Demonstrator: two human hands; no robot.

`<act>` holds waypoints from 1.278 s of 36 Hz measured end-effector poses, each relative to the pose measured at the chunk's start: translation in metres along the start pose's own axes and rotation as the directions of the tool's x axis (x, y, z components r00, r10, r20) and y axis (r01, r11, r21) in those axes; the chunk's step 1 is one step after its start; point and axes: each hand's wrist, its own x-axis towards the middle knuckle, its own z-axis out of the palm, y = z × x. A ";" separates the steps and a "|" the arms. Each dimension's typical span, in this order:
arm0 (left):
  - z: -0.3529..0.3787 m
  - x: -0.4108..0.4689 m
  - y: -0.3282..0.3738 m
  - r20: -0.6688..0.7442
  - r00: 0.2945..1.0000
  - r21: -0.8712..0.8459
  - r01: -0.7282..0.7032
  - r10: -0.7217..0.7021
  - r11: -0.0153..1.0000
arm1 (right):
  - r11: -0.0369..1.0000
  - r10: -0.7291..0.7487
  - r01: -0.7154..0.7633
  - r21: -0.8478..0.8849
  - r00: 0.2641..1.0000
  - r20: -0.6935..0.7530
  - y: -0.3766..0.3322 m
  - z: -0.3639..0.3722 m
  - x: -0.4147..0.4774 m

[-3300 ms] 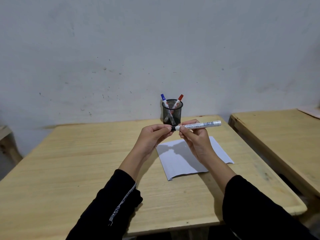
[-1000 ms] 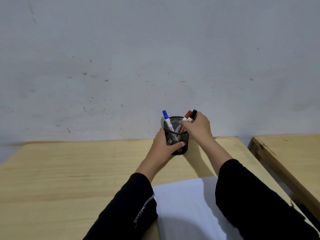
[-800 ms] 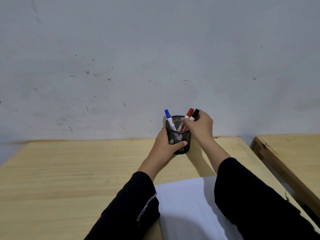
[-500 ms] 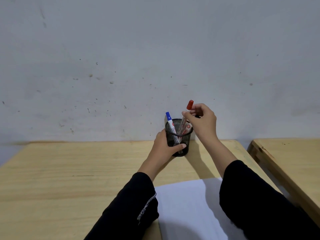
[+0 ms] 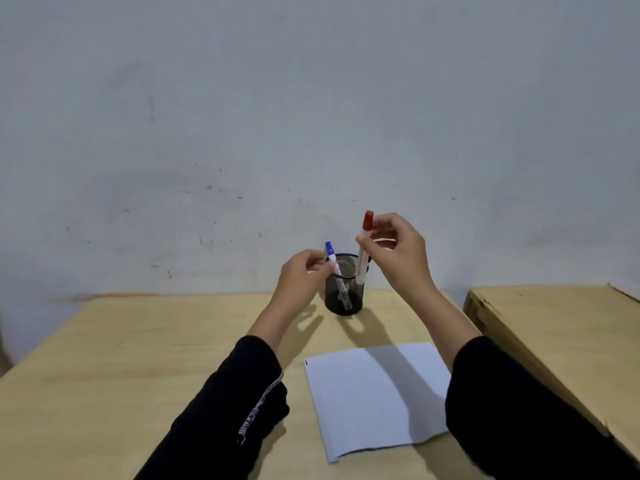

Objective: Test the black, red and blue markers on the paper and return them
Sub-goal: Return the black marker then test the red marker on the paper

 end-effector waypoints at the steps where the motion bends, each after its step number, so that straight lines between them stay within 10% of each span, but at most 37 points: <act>1: -0.004 -0.005 0.009 -0.012 0.999 -0.016 -0.030 0.029 0.999 | 1.000 -0.003 0.004 -0.024 1.000 0.022 -0.002 -0.002 -0.008; 15: -0.018 -0.080 0.051 0.111 0.983 -0.030 -0.144 0.146 0.989 | 0.956 -0.103 0.167 -0.242 0.961 0.258 -0.001 -0.007 -0.083; 25: -0.031 -0.089 0.048 -0.028 0.988 -0.118 -0.153 0.151 0.981 | 0.984 0.066 0.002 -0.179 0.927 0.370 -0.005 -0.019 -0.090; 35: -0.042 -0.097 0.023 -0.099 0.993 -0.528 0.002 -0.064 0.849 | 0.924 0.180 -0.262 0.279 0.941 0.286 -0.008 -0.034 -0.092; 42: -0.028 -0.101 0.015 -0.035 0.989 -0.650 0.086 -0.143 0.755 | 0.550 0.392 -0.437 0.712 0.888 0.242 -0.008 -0.013 -0.103; 46: -0.018 -0.103 0.013 0.009 0.994 -0.563 0.094 -0.108 0.821 | 0.644 0.325 -0.440 0.626 0.898 0.297 -0.009 0.006 -0.109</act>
